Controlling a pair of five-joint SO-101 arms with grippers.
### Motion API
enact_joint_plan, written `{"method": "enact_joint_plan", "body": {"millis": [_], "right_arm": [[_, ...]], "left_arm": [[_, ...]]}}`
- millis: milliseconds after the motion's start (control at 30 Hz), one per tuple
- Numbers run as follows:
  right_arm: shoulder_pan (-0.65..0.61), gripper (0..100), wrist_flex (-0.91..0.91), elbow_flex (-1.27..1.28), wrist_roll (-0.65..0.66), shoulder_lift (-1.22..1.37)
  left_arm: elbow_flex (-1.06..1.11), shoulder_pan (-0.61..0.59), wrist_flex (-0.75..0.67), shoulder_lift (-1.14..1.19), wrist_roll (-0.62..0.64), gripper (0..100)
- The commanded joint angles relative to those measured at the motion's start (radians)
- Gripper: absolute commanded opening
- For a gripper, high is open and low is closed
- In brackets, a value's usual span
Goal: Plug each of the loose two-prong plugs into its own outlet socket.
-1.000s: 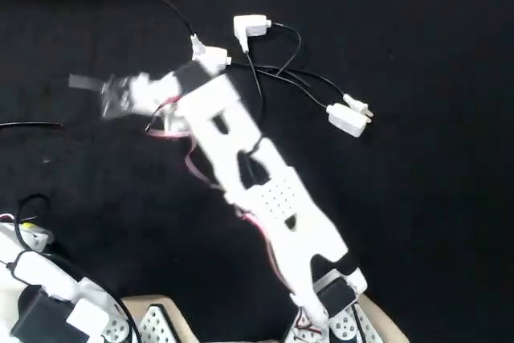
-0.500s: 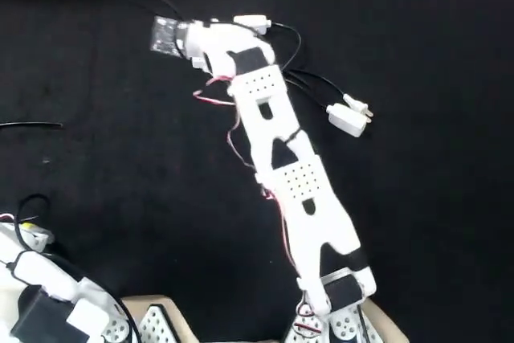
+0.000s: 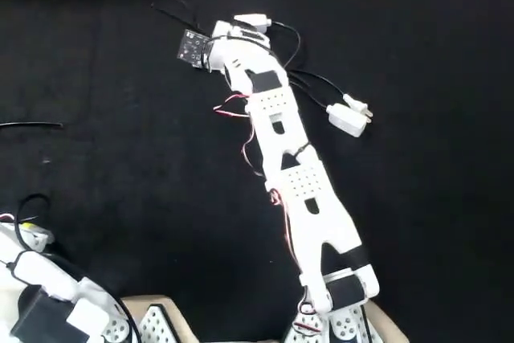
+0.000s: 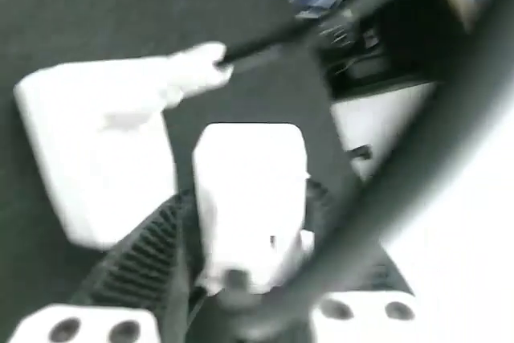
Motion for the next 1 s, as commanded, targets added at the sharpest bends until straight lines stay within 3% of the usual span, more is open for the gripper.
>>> {"method": "enact_joint_plan", "body": {"millis": [0,167,433,600,800,967], "right_arm": [[0.011,27.6,0.158,-0.048,-0.014,-0.042],[0.029,27.8,0.213,-0.047,-0.017,-0.113],[0.069,27.9,0.367,-0.048,-0.153,-0.335],[0.155,27.6,0.496,-0.047,-0.242,-0.509],[0.281,27.6,0.784,-0.047,-0.347,-0.651],[0.437,27.8,0.988,-0.038,-0.341,-0.713]], "left_arm": [[-0.002,-0.007,-0.021,-0.017,-0.003,24],[-0.002,-0.008,-0.021,-0.017,-0.006,24],[-0.002,-0.015,-0.021,-0.012,-0.072,24],[-0.002,-0.015,-0.021,-0.012,-0.072,24],[-0.002,-0.015,-0.021,-0.009,-0.072,24],[-0.002,-0.01,-0.021,-0.008,-0.072,24]]}}
